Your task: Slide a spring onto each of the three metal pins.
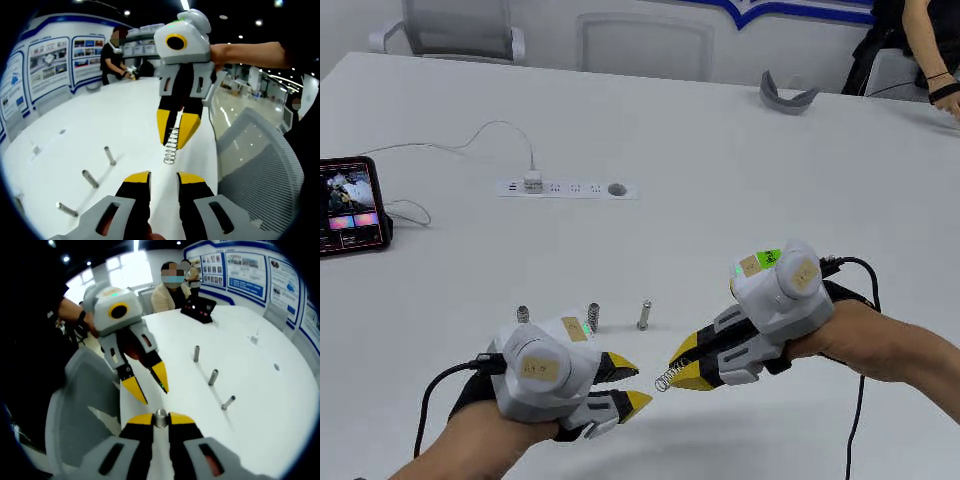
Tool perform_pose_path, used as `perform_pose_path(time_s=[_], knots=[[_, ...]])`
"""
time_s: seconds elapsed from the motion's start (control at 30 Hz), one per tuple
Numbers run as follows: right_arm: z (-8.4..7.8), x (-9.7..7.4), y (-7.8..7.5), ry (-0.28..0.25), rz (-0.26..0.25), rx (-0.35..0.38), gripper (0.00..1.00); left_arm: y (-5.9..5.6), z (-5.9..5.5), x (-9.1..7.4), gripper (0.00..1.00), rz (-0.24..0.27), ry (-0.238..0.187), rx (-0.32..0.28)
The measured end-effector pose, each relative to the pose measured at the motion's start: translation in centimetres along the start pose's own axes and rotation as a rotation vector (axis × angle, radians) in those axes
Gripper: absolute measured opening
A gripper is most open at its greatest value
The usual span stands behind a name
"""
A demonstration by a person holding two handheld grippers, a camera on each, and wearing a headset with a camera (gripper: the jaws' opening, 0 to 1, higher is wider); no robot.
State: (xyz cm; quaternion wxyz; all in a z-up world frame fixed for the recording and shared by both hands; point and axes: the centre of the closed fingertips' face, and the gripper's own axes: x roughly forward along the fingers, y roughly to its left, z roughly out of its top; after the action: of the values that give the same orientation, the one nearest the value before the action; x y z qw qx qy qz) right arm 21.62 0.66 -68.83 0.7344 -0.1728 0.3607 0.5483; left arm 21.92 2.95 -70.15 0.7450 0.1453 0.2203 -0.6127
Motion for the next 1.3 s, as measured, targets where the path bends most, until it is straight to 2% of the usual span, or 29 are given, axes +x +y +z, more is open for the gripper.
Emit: perform_pose_path(time_s=[0.3, 0.43, 0.7, 1.07, 1.3], knots=[[-1.3, -0.5, -1.4, 0.022, -0.058, 0.03, 0.12, 1.2, -1.4, -0.9, 0.27, 0.043, 0.013, -0.048], [-1.6, -0.5, -1.7, 0.018, -0.076, 0.045, 0.12, 2.3, -2.1, -1.6, 0.3, 0.079, 0.017, -0.082], [-2.8, -0.3, -2.1, 0.045, -0.091, 0.057, 0.12, 4.0, -2.9, -3.1, 0.37, 0.133, 0.017, -0.119], [-4.0, -0.6, -4.0, 0.073, -0.149, 0.094, 0.12, 5.9, -4.6, -5.1, 0.46, 0.207, 0.026, -0.17], [-4.1, -0.6, -5.4, 0.076, -0.179, 0.11, 0.12, 6.7, -5.6, -6.5, 0.51, 0.25, 0.028, -0.202]])
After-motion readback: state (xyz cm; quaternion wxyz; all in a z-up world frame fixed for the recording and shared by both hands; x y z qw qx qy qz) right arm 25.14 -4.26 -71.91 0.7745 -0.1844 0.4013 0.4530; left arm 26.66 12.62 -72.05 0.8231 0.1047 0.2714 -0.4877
